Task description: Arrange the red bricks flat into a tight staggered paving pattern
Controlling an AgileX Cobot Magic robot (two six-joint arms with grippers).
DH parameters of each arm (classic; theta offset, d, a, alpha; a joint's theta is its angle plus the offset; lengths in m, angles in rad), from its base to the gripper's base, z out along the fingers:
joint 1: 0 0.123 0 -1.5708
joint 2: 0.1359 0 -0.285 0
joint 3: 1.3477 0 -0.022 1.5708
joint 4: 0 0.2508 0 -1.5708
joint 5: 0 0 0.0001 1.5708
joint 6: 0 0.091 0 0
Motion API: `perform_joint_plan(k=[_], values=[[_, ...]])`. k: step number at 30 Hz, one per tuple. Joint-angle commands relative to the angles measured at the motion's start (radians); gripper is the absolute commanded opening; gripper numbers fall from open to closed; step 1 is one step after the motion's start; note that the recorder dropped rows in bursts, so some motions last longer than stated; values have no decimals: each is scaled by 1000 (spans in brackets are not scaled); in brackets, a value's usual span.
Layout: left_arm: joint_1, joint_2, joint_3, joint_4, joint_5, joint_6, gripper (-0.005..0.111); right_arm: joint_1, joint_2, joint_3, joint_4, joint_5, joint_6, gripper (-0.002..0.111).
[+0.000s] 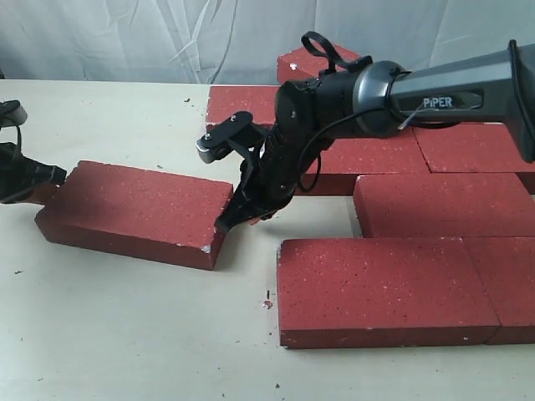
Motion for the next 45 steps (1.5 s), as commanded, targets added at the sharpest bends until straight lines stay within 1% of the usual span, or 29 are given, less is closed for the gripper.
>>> perform_joint_plan(k=[1, 4, 6, 12, 16, 20, 23, 25, 30, 35, 37, 40, 45], values=[[-13, -1, -5, 19, 79, 3, 0, 1, 1, -19, -8, 14, -9, -1], [-13, -1, -14, 49, 173, 3, 0, 1, -5, -19, -29, 20, -9, -1], [-13, -1, -22, 51, 212, 3, 0, -2, -9, -19, -50, 44, -9, -1], [-13, -1, -25, 58, 226, 3, 0, -4, -24, -19, -86, 105, -9, -1], [-13, -1, -25, 77, 290, 3, 0, -4, -38, -19, -120, 122, -9, -1], [-13, -1, -25, 82, 295, 3, 0, -4, -40, -19, -146, 149, -7, -1], [-13, -1, -25, 98, 324, 3, 0, -4, -40, -19, -173, 169, -5, -1], [-13, -1, -25, 100, 320, 3, 0, -4, -40, -19, -179, 184, -5, -1], [-13, -1, -25, 107, 253, 3, 0, -4, -40, -19, -179, 184, -5, -1], [-13, -1, -25, 69, 161, 1, 0, -4, -38, -19, -160, 115, -5, -1], [-13, -1, -25, 59, 174, 1, 0, -4, -36, -19, -160, 106, -3, -1], [-31, -1, -25, 64, 239, 3, 0, -4, -36, -19, -154, 106, -1, -1], [-64, -1, -25, 95, 265, 3, 0, -4, -36, -19, -135, 155, -1, -1]])
